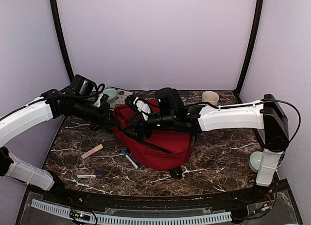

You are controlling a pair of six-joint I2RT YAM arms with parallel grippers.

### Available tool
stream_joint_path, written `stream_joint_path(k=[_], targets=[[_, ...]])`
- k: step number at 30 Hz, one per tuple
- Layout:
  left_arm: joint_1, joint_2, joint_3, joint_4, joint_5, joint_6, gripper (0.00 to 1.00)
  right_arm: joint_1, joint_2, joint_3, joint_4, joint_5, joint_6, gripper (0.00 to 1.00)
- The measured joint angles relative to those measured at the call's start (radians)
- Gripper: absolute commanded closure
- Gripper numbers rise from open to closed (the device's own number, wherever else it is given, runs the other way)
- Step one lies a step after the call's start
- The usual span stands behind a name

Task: Pack the student bag
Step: Pass from the left arm to the right

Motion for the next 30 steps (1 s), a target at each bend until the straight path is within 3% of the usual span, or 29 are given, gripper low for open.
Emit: stream_joint_path(k=[12, 30], targets=[[0.001, -0.003, 0.0, 0.002, 0.0, -0.056, 1.0, 0.053, 0.008, -0.041, 0.18, -0.021, -0.028, 0.52], [0.013, -0.009, 0.0, 0.005, 0.0, -0.078, 1.0, 0.07, 0.052, -0.02, 0.203, 0.064, 0.018, 0.59]])
